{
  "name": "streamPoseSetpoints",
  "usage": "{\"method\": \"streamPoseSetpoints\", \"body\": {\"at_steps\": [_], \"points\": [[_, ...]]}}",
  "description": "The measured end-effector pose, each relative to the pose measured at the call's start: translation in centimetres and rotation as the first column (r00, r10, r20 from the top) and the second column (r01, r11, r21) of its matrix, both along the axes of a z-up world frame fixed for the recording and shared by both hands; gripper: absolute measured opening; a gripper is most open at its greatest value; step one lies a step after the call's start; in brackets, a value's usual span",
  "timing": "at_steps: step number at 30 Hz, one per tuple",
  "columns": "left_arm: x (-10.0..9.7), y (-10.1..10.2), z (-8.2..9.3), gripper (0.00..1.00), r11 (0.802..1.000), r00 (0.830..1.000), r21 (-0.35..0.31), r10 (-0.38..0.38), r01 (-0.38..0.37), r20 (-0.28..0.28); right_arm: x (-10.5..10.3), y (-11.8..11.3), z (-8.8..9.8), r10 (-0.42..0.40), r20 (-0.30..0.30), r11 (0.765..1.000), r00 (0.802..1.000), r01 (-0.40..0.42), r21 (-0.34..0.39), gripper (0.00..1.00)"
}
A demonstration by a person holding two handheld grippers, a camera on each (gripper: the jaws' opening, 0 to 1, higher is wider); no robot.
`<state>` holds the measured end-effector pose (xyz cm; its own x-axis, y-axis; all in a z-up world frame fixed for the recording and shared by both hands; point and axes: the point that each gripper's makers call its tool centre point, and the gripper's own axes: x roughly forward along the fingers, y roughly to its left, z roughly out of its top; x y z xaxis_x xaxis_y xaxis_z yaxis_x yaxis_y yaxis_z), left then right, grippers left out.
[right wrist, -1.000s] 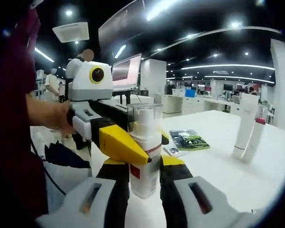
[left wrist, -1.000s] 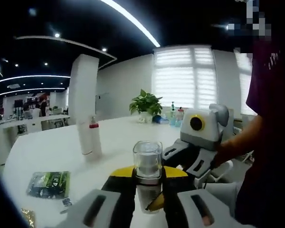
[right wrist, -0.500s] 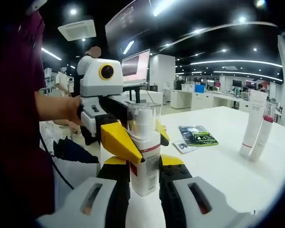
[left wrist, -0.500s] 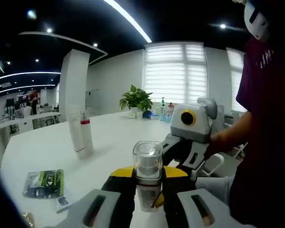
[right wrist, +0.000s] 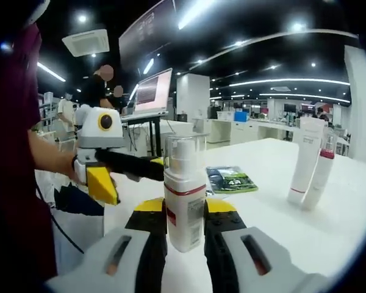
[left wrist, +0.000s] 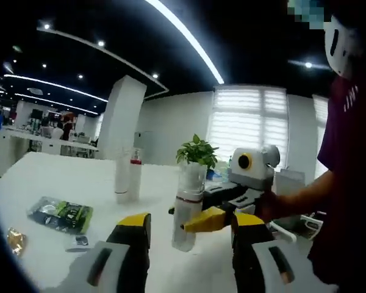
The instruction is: Arrange the skincare products in the storage area until every visible bottle or jar stands upright without overlapping.
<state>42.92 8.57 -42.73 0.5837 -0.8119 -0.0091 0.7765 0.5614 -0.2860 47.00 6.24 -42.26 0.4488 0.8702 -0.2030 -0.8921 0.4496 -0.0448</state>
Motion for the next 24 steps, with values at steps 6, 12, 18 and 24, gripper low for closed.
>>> {"method": "streamPoseSetpoints", "body": {"at_steps": [6,12,18,24], "points": [[1.3,1.3,-3.2,0.77,0.991,0.994,0.084,0.106,-0.106,0.004,3.6,-1.3,1.3,-0.07,0.025,0.997,0.997,0.069,0.017,0.21],[2.3,1.5,-4.9,0.8,0.979,0.992,0.159,0.121,-0.124,0.029,6.4,-2.1,1.8,-0.125,0.069,0.992,0.99,0.124,0.009,0.21],[1.9,0.4,-6.3,0.79,0.96,0.994,0.272,0.033,-0.061,0.107,8.8,-2.9,1.7,-0.177,0.025,0.983,0.984,0.176,0.044,0.21],[1.1,-0.7,-5.7,0.79,0.977,0.995,0.212,-0.013,-0.009,0.101,11.2,-3.5,2.0,-0.219,0.022,0.974,0.975,0.217,0.07,0.21]]}}
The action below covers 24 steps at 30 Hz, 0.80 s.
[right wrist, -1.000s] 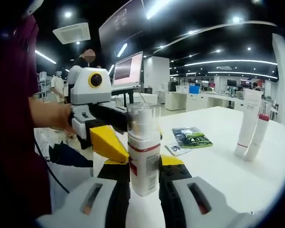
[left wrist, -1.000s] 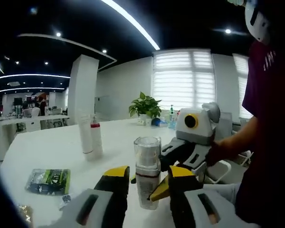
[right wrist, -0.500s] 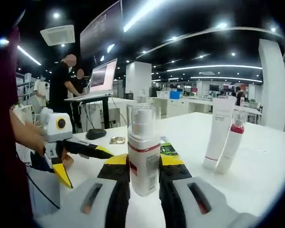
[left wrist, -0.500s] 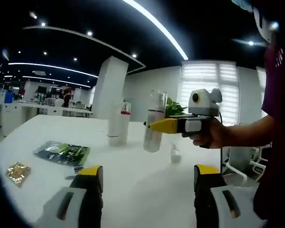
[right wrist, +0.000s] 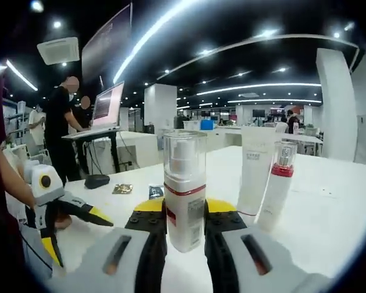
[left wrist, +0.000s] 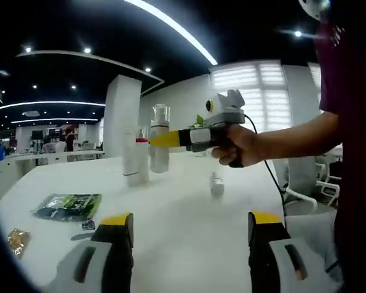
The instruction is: Arrange the skincare products in the storage area until every visible bottle or jar stands upright without overlapping.
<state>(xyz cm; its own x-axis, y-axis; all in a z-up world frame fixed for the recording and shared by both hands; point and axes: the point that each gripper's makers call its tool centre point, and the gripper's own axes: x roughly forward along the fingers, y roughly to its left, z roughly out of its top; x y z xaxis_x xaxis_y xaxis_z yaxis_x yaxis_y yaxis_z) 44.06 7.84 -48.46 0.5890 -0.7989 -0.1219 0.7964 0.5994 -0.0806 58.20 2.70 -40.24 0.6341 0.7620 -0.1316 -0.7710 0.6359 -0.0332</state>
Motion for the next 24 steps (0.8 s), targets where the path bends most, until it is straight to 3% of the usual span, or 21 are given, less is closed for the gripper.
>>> {"method": "streamPoseSetpoints", "body": {"at_steps": [5,15,24], "points": [[0.2,0.4,0.3,0.67,0.998,0.999,-0.056,0.006,-0.009,-0.053,2.2,-0.5,-0.2,-0.036,0.0,0.999,0.999,0.036,-0.008,0.21],[-0.5,-0.3,-0.2,0.66,0.999,0.998,-0.021,-0.032,0.031,-0.057,5.5,-0.2,-1.5,-0.043,0.029,0.998,0.999,0.044,-0.046,0.21],[-0.5,-0.3,-0.3,0.65,0.999,0.998,-0.018,-0.029,0.028,-0.06,7.2,-0.6,-4.4,-0.044,-0.036,0.996,0.998,0.041,-0.082,0.21]]}}
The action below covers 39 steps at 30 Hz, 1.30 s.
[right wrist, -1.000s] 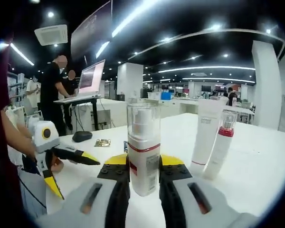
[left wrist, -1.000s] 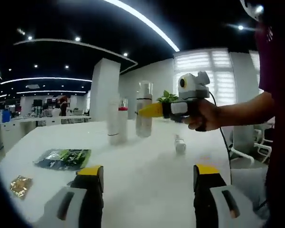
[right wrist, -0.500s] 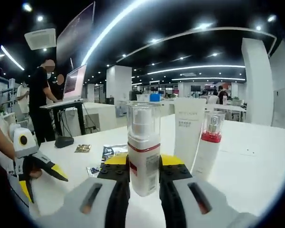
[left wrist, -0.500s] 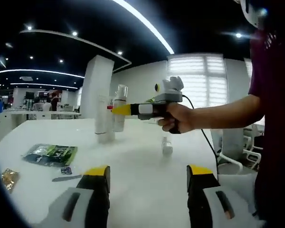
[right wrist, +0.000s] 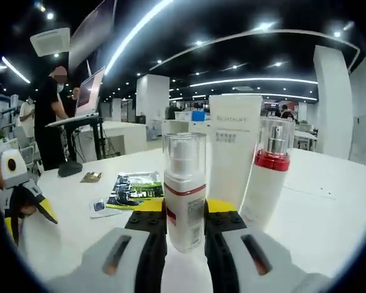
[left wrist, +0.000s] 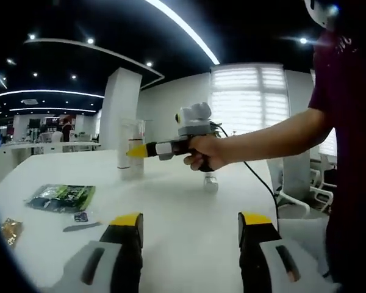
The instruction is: Arrange the skincare products in the storage area until every visible bottle or jar stands upright without overlapping.
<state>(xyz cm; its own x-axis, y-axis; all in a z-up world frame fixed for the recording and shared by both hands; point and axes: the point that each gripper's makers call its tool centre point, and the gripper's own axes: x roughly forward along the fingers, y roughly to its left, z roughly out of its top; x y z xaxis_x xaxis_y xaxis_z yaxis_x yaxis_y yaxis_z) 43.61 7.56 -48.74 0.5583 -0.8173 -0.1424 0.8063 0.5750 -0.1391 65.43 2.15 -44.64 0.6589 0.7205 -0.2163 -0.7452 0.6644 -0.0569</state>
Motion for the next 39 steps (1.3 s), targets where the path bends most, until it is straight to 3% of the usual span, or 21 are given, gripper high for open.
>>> {"method": "streamPoseSetpoints", "body": {"at_steps": [11,24,28,37,39], "points": [[0.1,0.1,-0.2,0.63,1.0,1.0,0.01,0.003,-0.002,-0.001,0.8,-0.3,-1.9,-0.008,-0.021,0.999,1.0,0.007,-0.047,0.21],[0.1,0.0,-0.3,0.62,1.0,1.0,0.022,0.003,-0.003,-0.001,1.3,-0.3,-2.0,0.012,-0.012,0.999,1.0,-0.012,-0.04,0.21],[0.1,0.0,-0.4,0.61,1.0,1.0,0.023,0.002,-0.002,-0.001,1.1,-0.6,-2.8,0.012,-0.047,0.998,0.999,-0.015,-0.066,0.21],[0.0,0.0,-0.5,0.6,0.999,1.0,0.034,-0.002,0.002,-0.003,1.1,-0.4,-3.3,0.035,-0.038,0.989,0.999,-0.04,-0.142,0.22],[0.0,0.0,-0.6,0.6,0.999,1.0,0.034,-0.003,0.003,-0.005,1.1,-1.0,-4.3,0.02,-0.069,0.981,0.997,-0.033,-0.193,0.22]]}}
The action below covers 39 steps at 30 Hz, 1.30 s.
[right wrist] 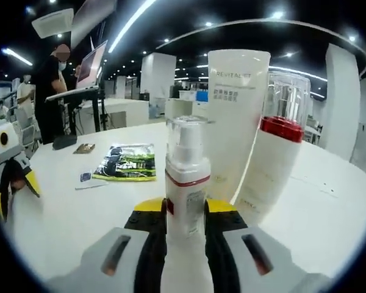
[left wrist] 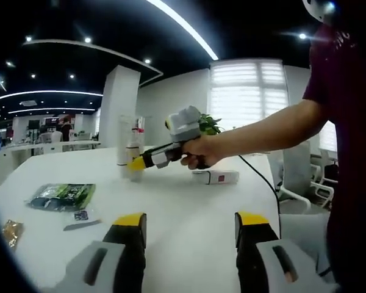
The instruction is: Arrange the skincare products in the storage area until every visible bottle or jar stands upright without overlapping.
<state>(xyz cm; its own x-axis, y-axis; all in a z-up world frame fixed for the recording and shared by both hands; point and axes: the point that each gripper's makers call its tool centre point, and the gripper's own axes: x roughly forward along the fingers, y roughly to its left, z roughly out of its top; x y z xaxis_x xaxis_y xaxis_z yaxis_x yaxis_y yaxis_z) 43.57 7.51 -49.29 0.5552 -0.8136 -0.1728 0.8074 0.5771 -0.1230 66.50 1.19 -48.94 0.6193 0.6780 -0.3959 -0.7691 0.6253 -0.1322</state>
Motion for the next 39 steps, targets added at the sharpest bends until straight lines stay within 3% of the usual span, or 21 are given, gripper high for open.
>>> {"method": "streamPoseSetpoints", "body": {"at_steps": [1,5,14,22,25,30,39], "points": [[0.0,0.0,0.0,0.6,1.0,1.0,0.001,0.0,0.0,-0.001,0.0,-0.4,-0.8,-0.007,-0.016,0.999,1.0,0.007,-0.043,0.22],[0.0,0.0,0.0,0.6,1.0,1.0,0.001,-0.002,0.002,-0.001,-0.4,-0.4,-1.0,-0.005,-0.029,1.0,1.0,0.005,-0.024,0.31],[-0.1,-0.1,-0.1,0.59,1.0,1.0,0.003,-0.006,0.006,-0.003,-0.3,-1.0,-0.2,-0.029,-0.008,0.998,1.0,0.028,-0.057,0.29],[-0.1,-0.1,-0.1,0.6,1.0,1.0,0.001,-0.006,0.006,-0.002,-1.5,-1.7,0.5,-0.142,-0.117,0.99,0.983,0.14,-0.027,0.34],[-0.1,-0.1,0.0,0.59,1.0,1.0,0.001,-0.007,0.007,0.0,-2.2,-1.8,0.8,-0.178,-0.147,0.984,0.973,0.175,-0.033,0.3],[-0.1,0.0,0.0,0.59,1.0,1.0,0.0,-0.008,0.008,0.001,-3.1,-1.1,1.2,-0.168,-0.137,0.986,0.976,0.163,-0.041,0.25],[-0.1,0.0,-0.1,0.59,1.0,1.0,0.005,-0.005,0.005,0.004,-2.0,-0.6,1.5,-0.162,-0.104,0.986,0.981,0.156,-0.063,0.27]]}}
